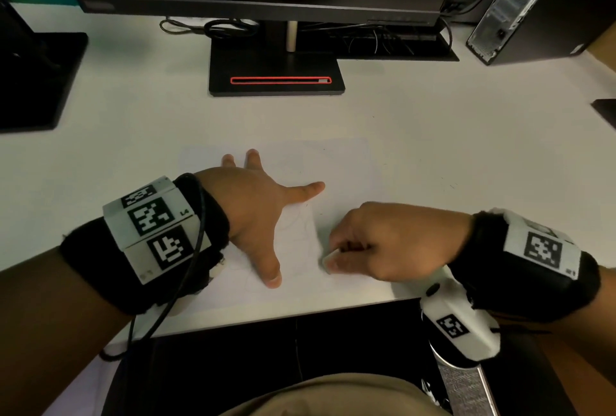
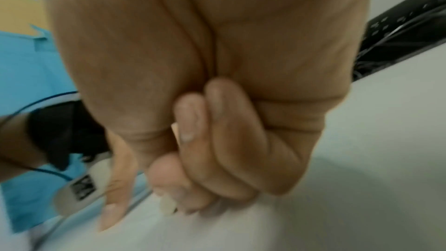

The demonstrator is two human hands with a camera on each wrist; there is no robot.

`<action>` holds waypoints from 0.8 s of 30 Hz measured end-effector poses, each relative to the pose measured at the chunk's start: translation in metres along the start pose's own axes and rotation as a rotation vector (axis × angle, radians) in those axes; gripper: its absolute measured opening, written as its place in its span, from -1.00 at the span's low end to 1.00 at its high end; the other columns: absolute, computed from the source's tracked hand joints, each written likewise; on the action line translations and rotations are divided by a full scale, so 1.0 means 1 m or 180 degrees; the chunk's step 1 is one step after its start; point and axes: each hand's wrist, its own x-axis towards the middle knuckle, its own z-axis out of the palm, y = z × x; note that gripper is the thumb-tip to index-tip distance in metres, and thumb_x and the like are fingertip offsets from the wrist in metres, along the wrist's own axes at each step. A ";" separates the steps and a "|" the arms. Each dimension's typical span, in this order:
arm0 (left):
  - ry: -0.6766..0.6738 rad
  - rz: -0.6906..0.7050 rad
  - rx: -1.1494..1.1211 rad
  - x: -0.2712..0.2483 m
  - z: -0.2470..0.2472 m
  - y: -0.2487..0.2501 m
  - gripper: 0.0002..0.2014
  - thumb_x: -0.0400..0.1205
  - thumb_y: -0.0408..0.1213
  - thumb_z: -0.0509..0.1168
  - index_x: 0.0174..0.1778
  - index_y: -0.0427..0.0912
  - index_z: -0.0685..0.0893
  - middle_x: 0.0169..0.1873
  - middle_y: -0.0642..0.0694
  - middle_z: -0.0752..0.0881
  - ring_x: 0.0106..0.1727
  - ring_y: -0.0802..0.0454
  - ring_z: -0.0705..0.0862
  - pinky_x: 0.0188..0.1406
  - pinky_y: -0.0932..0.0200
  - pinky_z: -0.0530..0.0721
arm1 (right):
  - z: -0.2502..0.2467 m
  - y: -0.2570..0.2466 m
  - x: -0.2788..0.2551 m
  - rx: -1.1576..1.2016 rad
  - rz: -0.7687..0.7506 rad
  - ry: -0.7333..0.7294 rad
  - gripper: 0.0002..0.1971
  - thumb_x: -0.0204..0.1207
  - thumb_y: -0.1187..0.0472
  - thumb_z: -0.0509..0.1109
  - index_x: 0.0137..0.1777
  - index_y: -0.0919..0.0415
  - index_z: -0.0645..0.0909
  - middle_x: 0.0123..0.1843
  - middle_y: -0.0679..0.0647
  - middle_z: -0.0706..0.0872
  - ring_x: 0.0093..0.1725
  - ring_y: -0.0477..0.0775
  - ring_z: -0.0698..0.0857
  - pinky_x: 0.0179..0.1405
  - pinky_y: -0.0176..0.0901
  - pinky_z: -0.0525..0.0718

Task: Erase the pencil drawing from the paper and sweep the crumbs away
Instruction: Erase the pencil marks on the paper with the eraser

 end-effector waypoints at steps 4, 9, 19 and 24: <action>0.0017 0.0015 -0.0033 -0.001 0.001 -0.001 0.38 0.10 0.34 0.64 0.35 0.77 -0.50 0.65 -0.35 -0.43 0.65 -0.56 -0.28 0.51 -0.40 0.36 | -0.008 0.008 0.004 0.0015 0.0107 0.0291 -0.54 0.77 -0.07 0.28 -0.33 0.18 0.52 -0.48 -0.04 0.52 -0.47 -0.07 0.46 -0.37 -0.26 0.42; 0.0014 0.0035 -0.0031 -0.001 0.001 -0.001 0.39 0.11 0.34 0.64 0.37 0.75 -0.50 0.64 -0.37 -0.43 0.64 -0.58 -0.28 0.51 -0.40 0.36 | -0.004 0.002 0.005 0.0043 0.0010 0.0050 -0.53 0.75 -0.13 0.29 -0.28 0.19 0.58 -0.47 -0.04 0.55 -0.45 -0.07 0.49 -0.35 -0.24 0.50; 0.0026 0.0044 -0.0054 0.000 0.002 -0.001 0.39 0.11 0.33 0.64 0.37 0.74 -0.50 0.64 -0.35 -0.44 0.65 -0.56 -0.28 0.51 -0.37 0.38 | -0.012 0.008 0.011 0.0112 0.0201 0.0141 -0.53 0.75 -0.14 0.29 -0.36 0.08 0.52 -0.48 -0.08 0.56 -0.48 -0.12 0.48 -0.35 -0.24 0.47; -0.0008 0.0035 -0.0103 0.000 0.002 -0.001 0.39 0.12 0.33 0.65 0.39 0.73 -0.49 0.64 -0.36 -0.46 0.64 -0.57 -0.30 0.54 -0.39 0.33 | 0.000 -0.008 0.012 -0.0033 -0.0051 -0.0016 -0.54 0.75 -0.13 0.28 -0.34 0.11 0.52 -0.48 -0.05 0.55 -0.44 -0.07 0.51 -0.34 -0.23 0.47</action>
